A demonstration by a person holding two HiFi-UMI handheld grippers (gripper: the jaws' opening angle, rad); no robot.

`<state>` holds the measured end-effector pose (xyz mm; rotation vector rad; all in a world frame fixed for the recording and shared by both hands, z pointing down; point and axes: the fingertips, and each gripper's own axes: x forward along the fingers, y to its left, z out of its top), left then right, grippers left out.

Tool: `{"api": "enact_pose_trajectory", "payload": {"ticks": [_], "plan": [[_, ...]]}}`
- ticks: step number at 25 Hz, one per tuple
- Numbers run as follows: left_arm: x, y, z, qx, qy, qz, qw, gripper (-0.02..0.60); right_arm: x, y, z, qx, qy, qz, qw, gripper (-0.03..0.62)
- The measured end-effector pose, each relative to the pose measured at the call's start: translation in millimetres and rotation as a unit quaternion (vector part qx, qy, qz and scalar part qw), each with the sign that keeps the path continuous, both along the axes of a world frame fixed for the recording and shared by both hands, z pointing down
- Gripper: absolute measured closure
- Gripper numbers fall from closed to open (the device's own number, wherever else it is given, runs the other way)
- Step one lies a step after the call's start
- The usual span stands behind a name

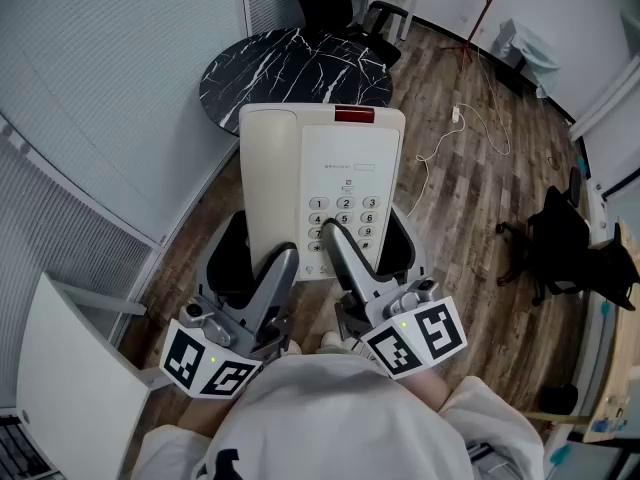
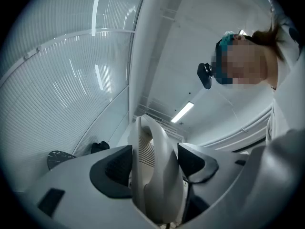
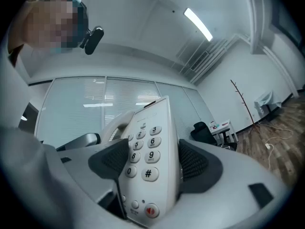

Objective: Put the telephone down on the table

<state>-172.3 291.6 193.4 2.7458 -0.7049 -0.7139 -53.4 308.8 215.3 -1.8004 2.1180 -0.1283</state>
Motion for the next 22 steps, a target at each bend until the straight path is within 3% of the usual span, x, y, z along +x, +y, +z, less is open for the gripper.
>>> {"api": "enact_pose_trajectory", "payload": {"ticks": [16, 22], "plan": [[-25.1, 6.1, 1.4, -0.009, 0.006, 0.002, 0.9999, 0.281, -24.9, 7.9, -1.2, 0.002, 0.006, 0.006, 1.0, 0.263], [-38.5, 8.8, 4.2, -0.007, 0.002, 0.007, 1.0, 0.281, -36.1, 11.2, 2.6, 0.005, -0.017, 0.017, 1.0, 0.264]]}}
